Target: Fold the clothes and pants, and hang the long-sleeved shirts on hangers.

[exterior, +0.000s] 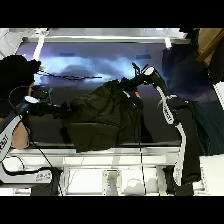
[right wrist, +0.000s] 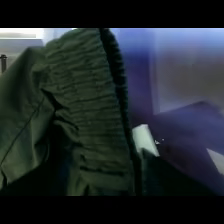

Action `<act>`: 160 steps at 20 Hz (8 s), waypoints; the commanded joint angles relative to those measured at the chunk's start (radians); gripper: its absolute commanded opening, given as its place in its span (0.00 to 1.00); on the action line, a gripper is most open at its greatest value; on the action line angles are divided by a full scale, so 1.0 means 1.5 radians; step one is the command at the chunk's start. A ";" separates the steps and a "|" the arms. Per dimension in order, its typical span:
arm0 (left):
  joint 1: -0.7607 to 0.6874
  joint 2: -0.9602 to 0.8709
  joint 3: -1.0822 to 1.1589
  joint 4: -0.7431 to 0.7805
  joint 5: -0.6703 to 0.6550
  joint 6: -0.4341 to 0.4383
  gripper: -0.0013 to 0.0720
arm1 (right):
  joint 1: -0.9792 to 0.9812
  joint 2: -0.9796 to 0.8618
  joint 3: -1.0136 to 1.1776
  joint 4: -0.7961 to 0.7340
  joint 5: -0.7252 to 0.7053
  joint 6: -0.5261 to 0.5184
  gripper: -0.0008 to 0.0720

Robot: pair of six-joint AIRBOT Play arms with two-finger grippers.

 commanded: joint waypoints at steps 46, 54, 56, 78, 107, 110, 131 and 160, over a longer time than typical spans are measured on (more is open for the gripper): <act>0.036 0.340 -0.354 -0.072 -0.193 0.035 0.66 | -0.337 0.760 -0.699 -0.261 0.149 -0.091 0.55; -0.079 0.340 -0.355 0.014 -0.124 -0.004 0.91 | -0.337 0.763 -0.709 -0.258 0.153 -0.105 0.55; -0.116 0.340 -0.355 0.014 -0.077 -0.044 0.92 | -0.337 0.763 -0.709 -0.258 0.156 -0.105 0.55; -0.308 0.246 -0.364 -0.176 0.082 -0.047 0.04 | -0.337 0.763 -0.709 -0.258 0.149 -0.107 0.55; -0.082 0.291 -0.166 0.009 -0.036 -0.037 0.04 | -0.278 0.645 -0.738 0.069 -0.023 -0.189 0.04; -0.017 0.331 0.063 0.026 -0.131 -0.037 0.04 | -0.274 0.752 -0.563 0.075 0.078 -0.179 0.04; -0.034 0.247 0.561 0.146 -0.204 -0.085 0.03 | -0.165 0.724 -0.253 0.085 0.228 0.003 0.04; -0.196 -0.055 0.603 0.393 -0.149 -0.081 0.03 | -0.168 0.409 -0.084 -0.066 0.324 0.028 0.04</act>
